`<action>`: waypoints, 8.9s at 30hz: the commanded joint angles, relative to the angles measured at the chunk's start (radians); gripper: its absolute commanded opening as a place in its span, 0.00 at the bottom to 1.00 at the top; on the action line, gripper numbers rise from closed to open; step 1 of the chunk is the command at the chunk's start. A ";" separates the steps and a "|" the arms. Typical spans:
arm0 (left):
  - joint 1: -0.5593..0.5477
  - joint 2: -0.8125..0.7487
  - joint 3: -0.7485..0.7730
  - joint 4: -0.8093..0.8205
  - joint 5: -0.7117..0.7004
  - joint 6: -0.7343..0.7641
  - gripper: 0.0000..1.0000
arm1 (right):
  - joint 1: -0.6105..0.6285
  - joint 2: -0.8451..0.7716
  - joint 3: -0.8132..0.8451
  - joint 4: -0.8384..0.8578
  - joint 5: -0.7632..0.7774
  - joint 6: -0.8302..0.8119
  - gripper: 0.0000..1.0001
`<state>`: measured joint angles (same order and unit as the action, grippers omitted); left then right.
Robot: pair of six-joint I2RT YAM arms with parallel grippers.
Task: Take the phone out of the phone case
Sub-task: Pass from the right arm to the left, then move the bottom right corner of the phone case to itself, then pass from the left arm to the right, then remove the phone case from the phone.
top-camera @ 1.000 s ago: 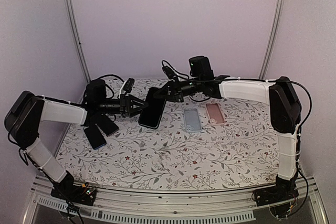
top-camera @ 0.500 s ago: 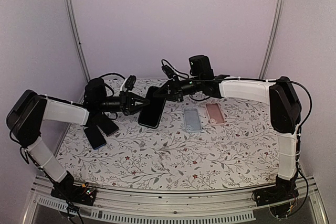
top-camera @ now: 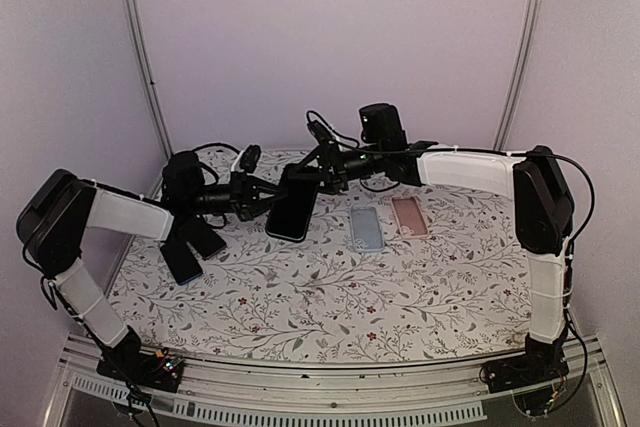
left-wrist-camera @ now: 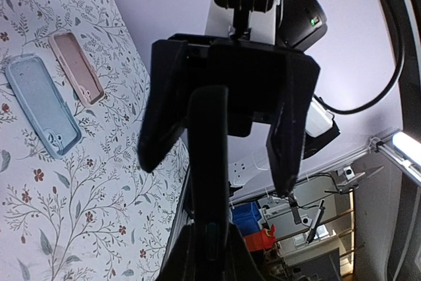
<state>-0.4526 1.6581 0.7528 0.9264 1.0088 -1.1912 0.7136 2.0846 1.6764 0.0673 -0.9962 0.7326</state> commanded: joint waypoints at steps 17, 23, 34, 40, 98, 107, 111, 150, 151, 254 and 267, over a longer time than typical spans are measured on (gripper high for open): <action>0.107 -0.028 -0.127 0.405 -0.225 -0.370 0.00 | 0.007 -0.189 -0.178 0.006 0.225 -0.085 0.89; 0.117 -0.034 -0.142 0.424 -0.270 -0.421 0.00 | 0.027 -0.216 -0.211 0.004 0.239 -0.089 0.89; 0.117 -0.048 -0.133 0.462 -0.286 -0.427 0.00 | 0.083 -0.203 -0.222 0.006 0.269 -0.079 0.89; 0.117 -0.059 -0.129 0.466 -0.286 -0.427 0.00 | 0.082 -0.199 -0.228 0.007 0.282 -0.068 0.89; 0.104 -0.111 -0.134 0.699 -0.349 -0.523 0.00 | 0.077 -0.141 -0.296 -0.066 0.381 -0.008 0.89; 0.101 -0.131 -0.127 0.722 -0.352 -0.519 0.00 | 0.072 -0.123 -0.294 -0.066 0.379 0.000 0.89; 0.097 -0.140 -0.120 0.721 -0.357 -0.516 0.00 | 0.072 -0.114 -0.293 -0.100 0.389 -0.002 0.89; -0.002 -0.084 -0.087 0.692 -0.337 -0.474 0.00 | 0.074 -0.090 -0.238 0.187 0.272 0.143 0.84; -0.007 -0.084 -0.088 0.692 -0.336 -0.472 0.00 | 0.074 -0.084 -0.234 0.192 0.278 0.148 0.83; -0.390 -0.151 0.419 -1.242 -1.274 0.848 0.95 | 0.083 -0.070 -0.009 -0.165 0.418 -0.016 0.00; -0.390 -0.128 0.424 -1.243 -1.361 0.865 0.92 | 0.102 -0.060 0.030 -0.204 0.442 -0.023 0.00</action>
<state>-0.8299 1.5074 1.1496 -0.3126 -0.3038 -0.3428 0.7967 2.0247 1.6478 -0.1852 -0.5480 0.7368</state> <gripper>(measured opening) 0.921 0.104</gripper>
